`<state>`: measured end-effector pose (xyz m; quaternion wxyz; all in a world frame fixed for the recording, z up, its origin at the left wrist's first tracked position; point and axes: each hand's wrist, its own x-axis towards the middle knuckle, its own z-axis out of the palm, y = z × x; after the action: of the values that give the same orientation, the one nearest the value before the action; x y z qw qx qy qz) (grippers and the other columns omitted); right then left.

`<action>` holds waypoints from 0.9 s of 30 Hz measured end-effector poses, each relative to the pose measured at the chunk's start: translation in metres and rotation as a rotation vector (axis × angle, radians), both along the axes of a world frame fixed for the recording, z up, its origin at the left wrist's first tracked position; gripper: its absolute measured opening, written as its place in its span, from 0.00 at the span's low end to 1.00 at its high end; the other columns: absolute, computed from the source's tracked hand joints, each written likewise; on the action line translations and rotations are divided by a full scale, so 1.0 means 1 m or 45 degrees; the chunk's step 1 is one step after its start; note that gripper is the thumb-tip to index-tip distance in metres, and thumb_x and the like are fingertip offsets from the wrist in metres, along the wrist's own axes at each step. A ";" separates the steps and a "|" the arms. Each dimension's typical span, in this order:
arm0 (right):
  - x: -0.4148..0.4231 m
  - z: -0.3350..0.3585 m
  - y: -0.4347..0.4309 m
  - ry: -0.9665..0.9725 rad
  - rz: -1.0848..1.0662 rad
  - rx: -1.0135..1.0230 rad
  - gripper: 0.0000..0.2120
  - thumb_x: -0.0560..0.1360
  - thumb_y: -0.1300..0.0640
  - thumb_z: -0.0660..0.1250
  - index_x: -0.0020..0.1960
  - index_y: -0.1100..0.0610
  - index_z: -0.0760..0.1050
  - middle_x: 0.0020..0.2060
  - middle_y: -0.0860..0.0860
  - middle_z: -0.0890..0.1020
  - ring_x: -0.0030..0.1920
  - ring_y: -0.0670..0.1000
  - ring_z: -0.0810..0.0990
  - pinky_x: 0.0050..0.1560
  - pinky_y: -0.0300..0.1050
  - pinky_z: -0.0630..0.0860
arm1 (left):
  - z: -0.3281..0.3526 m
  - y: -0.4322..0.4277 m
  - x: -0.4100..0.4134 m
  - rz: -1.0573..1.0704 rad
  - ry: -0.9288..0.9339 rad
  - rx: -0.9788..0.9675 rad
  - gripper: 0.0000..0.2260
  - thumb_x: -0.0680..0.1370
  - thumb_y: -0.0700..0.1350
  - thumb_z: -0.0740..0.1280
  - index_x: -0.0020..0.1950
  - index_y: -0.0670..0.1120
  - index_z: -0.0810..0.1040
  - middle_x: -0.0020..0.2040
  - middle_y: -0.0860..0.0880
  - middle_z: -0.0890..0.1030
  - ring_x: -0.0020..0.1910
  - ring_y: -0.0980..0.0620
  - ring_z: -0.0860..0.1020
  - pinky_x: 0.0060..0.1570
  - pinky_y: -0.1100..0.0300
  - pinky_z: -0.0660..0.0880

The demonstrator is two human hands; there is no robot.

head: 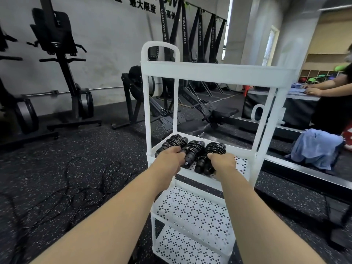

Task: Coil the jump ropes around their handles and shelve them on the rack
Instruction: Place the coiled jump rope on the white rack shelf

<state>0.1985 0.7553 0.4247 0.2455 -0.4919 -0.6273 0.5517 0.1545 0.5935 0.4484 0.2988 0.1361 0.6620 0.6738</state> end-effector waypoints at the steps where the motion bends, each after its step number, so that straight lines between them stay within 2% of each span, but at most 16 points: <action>1: 0.000 0.001 -0.001 -0.023 0.010 0.027 0.22 0.72 0.55 0.72 0.60 0.67 0.72 0.51 0.60 0.80 0.48 0.60 0.79 0.52 0.53 0.79 | 0.000 -0.001 0.000 -0.010 0.013 -0.001 0.22 0.81 0.41 0.65 0.75 0.46 0.68 0.59 0.44 0.78 0.60 0.46 0.76 0.59 0.56 0.70; 3: -0.001 0.000 0.000 -0.074 0.035 0.083 0.18 0.74 0.53 0.71 0.55 0.66 0.75 0.46 0.59 0.80 0.48 0.60 0.79 0.55 0.55 0.78 | -0.002 -0.001 0.000 -0.027 0.014 -0.007 0.25 0.77 0.42 0.68 0.75 0.47 0.68 0.63 0.44 0.78 0.65 0.45 0.76 0.62 0.56 0.70; 5: 0.001 0.001 0.000 -0.163 0.061 0.147 0.17 0.75 0.49 0.68 0.50 0.63 0.75 0.43 0.57 0.79 0.48 0.60 0.79 0.56 0.54 0.77 | -0.001 0.000 0.001 -0.023 0.012 -0.011 0.22 0.80 0.41 0.66 0.74 0.47 0.69 0.64 0.43 0.79 0.65 0.45 0.75 0.64 0.55 0.71; 8: 0.002 0.001 0.000 -0.272 0.071 0.195 0.21 0.75 0.44 0.66 0.54 0.62 0.75 0.48 0.58 0.80 0.55 0.60 0.78 0.60 0.54 0.75 | 0.000 0.000 0.003 -0.011 0.011 -0.009 0.20 0.82 0.41 0.63 0.74 0.47 0.69 0.63 0.43 0.79 0.65 0.45 0.76 0.65 0.55 0.71; 10: 0.001 0.001 0.000 -0.243 0.094 0.161 0.19 0.76 0.46 0.66 0.53 0.63 0.75 0.50 0.59 0.80 0.56 0.60 0.78 0.58 0.55 0.77 | 0.003 -0.001 0.004 -0.010 0.026 -0.010 0.19 0.82 0.40 0.62 0.74 0.46 0.69 0.63 0.44 0.79 0.64 0.46 0.77 0.62 0.56 0.71; 13: 0.002 0.002 0.002 -0.134 0.113 0.104 0.15 0.78 0.50 0.63 0.50 0.63 0.73 0.45 0.58 0.77 0.49 0.60 0.78 0.51 0.51 0.77 | 0.009 -0.003 0.006 0.016 0.027 -0.012 0.19 0.83 0.40 0.62 0.74 0.46 0.69 0.59 0.44 0.80 0.64 0.47 0.77 0.59 0.57 0.73; 15: 0.004 0.003 0.002 -0.116 0.124 0.105 0.15 0.78 0.49 0.61 0.49 0.62 0.73 0.42 0.57 0.75 0.44 0.58 0.74 0.47 0.48 0.72 | 0.013 -0.005 0.006 0.021 0.028 -0.015 0.18 0.83 0.39 0.61 0.73 0.46 0.69 0.55 0.45 0.80 0.59 0.48 0.78 0.54 0.59 0.74; 17: 0.006 0.008 -0.002 -0.121 0.135 0.110 0.14 0.79 0.49 0.61 0.47 0.61 0.70 0.41 0.56 0.75 0.45 0.58 0.74 0.53 0.50 0.75 | 0.018 -0.009 0.008 -0.020 0.029 -0.003 0.16 0.84 0.37 0.58 0.71 0.46 0.69 0.49 0.48 0.78 0.51 0.53 0.77 0.47 0.65 0.72; 18: 0.007 0.011 -0.004 -0.125 0.140 0.112 0.13 0.79 0.50 0.62 0.48 0.61 0.70 0.42 0.56 0.76 0.46 0.59 0.75 0.57 0.53 0.76 | 0.019 -0.010 0.009 -0.040 0.039 -0.015 0.15 0.84 0.36 0.56 0.69 0.46 0.69 0.48 0.49 0.77 0.49 0.55 0.76 0.46 0.66 0.72; 19: 0.007 0.012 -0.005 -0.138 0.145 0.118 0.13 0.78 0.50 0.63 0.49 0.61 0.70 0.42 0.57 0.76 0.47 0.59 0.75 0.58 0.55 0.76 | 0.022 -0.012 0.010 -0.033 0.048 -0.025 0.14 0.84 0.35 0.56 0.67 0.46 0.69 0.51 0.49 0.78 0.51 0.55 0.77 0.49 0.65 0.72; 21: 0.009 0.017 -0.011 -0.169 0.144 0.152 0.14 0.76 0.50 0.64 0.51 0.62 0.73 0.40 0.57 0.77 0.47 0.59 0.76 0.58 0.54 0.76 | 0.026 -0.019 0.013 0.028 0.044 -0.015 0.16 0.84 0.37 0.59 0.71 0.46 0.70 0.60 0.46 0.79 0.59 0.51 0.78 0.58 0.59 0.72; 22: 0.010 0.020 -0.013 -0.192 0.133 0.190 0.17 0.75 0.49 0.64 0.54 0.62 0.75 0.42 0.57 0.79 0.49 0.60 0.77 0.57 0.53 0.76 | 0.029 -0.024 0.014 0.040 0.041 -0.004 0.16 0.83 0.38 0.59 0.72 0.46 0.69 0.61 0.45 0.78 0.60 0.51 0.77 0.59 0.58 0.71; 25: 0.012 0.036 -0.030 -0.266 0.060 0.398 0.23 0.74 0.46 0.65 0.63 0.59 0.74 0.59 0.60 0.77 0.61 0.61 0.74 0.57 0.50 0.72 | 0.041 -0.043 0.019 0.060 0.057 0.022 0.17 0.83 0.38 0.60 0.73 0.45 0.68 0.58 0.45 0.77 0.56 0.51 0.76 0.55 0.58 0.71; 27: 0.010 0.052 -0.051 -0.212 0.098 0.558 0.19 0.75 0.49 0.63 0.62 0.59 0.74 0.61 0.60 0.76 0.60 0.60 0.74 0.55 0.50 0.72 | 0.047 -0.060 0.018 0.104 0.077 0.021 0.17 0.83 0.38 0.60 0.72 0.44 0.69 0.57 0.45 0.78 0.53 0.51 0.77 0.58 0.57 0.71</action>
<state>0.2085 0.7040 0.4764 0.2726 -0.4462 -0.7684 0.3690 0.1727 0.5334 0.4949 0.2497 0.1317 0.6703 0.6863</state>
